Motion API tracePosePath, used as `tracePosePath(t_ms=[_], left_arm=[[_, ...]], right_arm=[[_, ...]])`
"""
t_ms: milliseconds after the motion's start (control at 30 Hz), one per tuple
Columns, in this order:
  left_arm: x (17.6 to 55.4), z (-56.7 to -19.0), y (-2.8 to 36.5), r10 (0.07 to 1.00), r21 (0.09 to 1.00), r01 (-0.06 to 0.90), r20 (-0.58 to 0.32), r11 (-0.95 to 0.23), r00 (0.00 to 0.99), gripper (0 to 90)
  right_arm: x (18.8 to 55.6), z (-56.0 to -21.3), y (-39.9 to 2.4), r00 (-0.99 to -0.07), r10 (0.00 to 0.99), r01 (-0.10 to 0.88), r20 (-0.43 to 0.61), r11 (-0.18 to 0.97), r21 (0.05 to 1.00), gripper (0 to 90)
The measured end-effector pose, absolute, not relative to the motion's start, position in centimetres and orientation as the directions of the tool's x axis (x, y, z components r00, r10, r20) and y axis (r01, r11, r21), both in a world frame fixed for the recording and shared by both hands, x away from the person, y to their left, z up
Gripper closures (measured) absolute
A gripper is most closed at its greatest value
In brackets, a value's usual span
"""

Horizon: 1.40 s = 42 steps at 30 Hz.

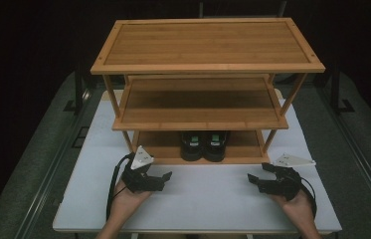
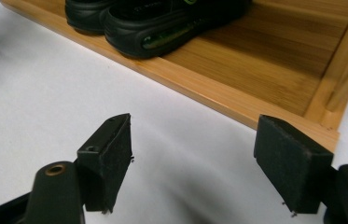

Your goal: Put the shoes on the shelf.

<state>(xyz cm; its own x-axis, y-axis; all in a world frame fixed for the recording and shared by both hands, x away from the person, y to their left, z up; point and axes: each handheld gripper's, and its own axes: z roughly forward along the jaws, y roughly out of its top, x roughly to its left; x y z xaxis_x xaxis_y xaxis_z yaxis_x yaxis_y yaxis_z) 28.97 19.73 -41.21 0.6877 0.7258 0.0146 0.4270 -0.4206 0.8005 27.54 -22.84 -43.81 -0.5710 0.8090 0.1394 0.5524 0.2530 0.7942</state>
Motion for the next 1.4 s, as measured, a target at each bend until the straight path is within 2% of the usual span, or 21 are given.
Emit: tracePosePath(t_ms=[433,1400], left_arm=[[28.8,-41.5,21.0,0.724,0.801,0.434,-0.001,-0.412,0.69,10.0],[27.6,-42.1,24.2,0.738,0.801,0.452,-0.019,-0.392,0.675,9.7]], right_arm=[[26.6,-44.3,-24.8,-0.545,0.827,0.563,0.137,0.24,0.791,25.3],[24.8,-44.4,-26.9,-0.52,0.844,0.561,0.132,0.22,0.798,21.1]])
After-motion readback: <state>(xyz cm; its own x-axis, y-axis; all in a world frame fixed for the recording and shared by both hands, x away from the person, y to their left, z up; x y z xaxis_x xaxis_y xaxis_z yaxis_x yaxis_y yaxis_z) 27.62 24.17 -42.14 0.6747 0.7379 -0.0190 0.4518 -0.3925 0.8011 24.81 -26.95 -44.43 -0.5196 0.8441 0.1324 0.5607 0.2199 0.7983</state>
